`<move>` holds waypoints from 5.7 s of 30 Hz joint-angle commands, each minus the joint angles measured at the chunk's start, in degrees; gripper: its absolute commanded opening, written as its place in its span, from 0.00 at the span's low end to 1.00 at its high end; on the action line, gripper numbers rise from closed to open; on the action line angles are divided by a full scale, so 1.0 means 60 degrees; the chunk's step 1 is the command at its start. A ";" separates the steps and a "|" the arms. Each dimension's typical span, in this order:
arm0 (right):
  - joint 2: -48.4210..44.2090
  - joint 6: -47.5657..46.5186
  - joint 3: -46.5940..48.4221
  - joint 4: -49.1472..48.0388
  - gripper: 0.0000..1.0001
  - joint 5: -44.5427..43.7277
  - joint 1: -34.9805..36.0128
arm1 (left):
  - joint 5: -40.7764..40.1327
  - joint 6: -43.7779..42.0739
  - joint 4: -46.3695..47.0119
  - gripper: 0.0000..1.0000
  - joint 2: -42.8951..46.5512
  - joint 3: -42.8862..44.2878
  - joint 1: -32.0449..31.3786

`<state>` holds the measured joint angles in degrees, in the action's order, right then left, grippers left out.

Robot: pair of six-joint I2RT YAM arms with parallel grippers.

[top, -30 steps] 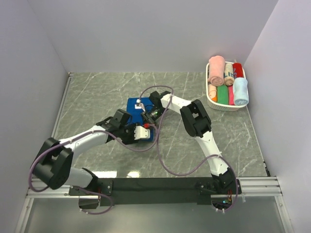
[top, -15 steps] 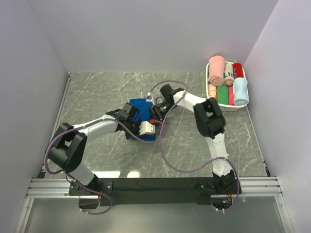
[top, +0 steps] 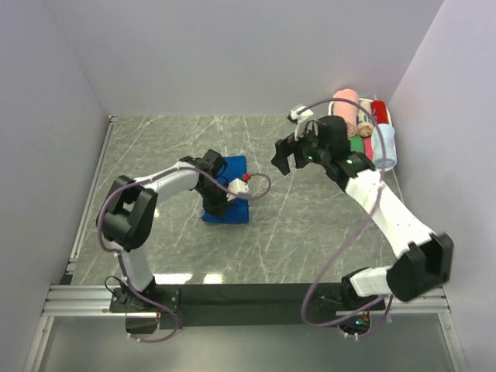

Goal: Roll the towels
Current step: Roll the towel

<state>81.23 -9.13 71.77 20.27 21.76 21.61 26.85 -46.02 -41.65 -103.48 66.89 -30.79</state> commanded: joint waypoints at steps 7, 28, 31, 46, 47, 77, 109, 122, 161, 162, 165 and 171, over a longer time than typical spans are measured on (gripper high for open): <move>-0.2009 -0.2060 -0.0592 0.2229 0.99 0.0647 0.0032 | 0.1529 0.0565 -0.3106 0.01 -0.3743 0.1900 0.0604; 0.2866 -0.5040 -0.1004 -0.2247 0.75 -0.0637 0.5320 | 0.1648 -0.0768 -0.5817 0.07 -0.6425 0.5462 0.1791; 0.3408 -0.5435 -0.1164 -0.2733 0.75 -0.0842 0.5393 | 0.1677 -0.0738 -0.5788 0.07 -0.6425 0.5492 0.1908; 0.5225 -0.5730 -0.0539 -0.2356 0.46 -0.1898 0.5423 | 0.1751 -0.1163 -0.5935 0.11 -0.6205 0.5228 0.2186; 0.5487 -0.5788 -0.0405 -0.1889 0.40 -0.1883 0.5423 | 0.1750 -0.1163 -0.5978 0.11 -0.6191 0.5272 0.2201; 0.6997 -0.1132 0.1719 0.0107 0.00 0.4824 0.3007 | 0.1429 0.3957 0.2014 0.99 0.3969 0.1587 0.7167; 1.0939 0.0832 0.5265 0.2789 0.00 0.7448 0.1804 | -0.2498 -0.1543 0.3162 0.65 0.2307 -0.2330 0.0048; 0.9666 0.1273 0.5206 0.2700 0.37 0.6789 0.1322 | -0.1913 -0.1778 0.1333 0.06 0.1603 -0.2638 0.0281; -0.0008 -0.4704 -0.2367 -0.0475 0.57 -0.0914 0.3032 | 0.0402 -0.1222 -0.4499 0.12 -0.5502 0.5519 0.2626; 0.0287 -0.4922 -0.2192 -0.1131 0.60 -0.1293 0.3586 | 0.0432 -0.1164 -0.4528 0.12 -0.5560 0.5565 0.2626; 0.1721 -0.5187 -0.1665 -0.2161 0.63 -0.2100 0.4408 | 0.0549 -0.1148 -0.4616 0.13 -0.5677 0.5638 0.2626; 0.3745 -0.5978 -0.0346 -0.3173 0.65 -0.2147 0.4909 | 0.0564 -0.1163 -0.4777 0.14 -0.5736 0.5638 0.2641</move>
<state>101.84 -40.80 65.54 8.78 11.44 50.37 39.88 -50.74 -76.99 -131.61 103.31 -14.74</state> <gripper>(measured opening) 0.644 0.147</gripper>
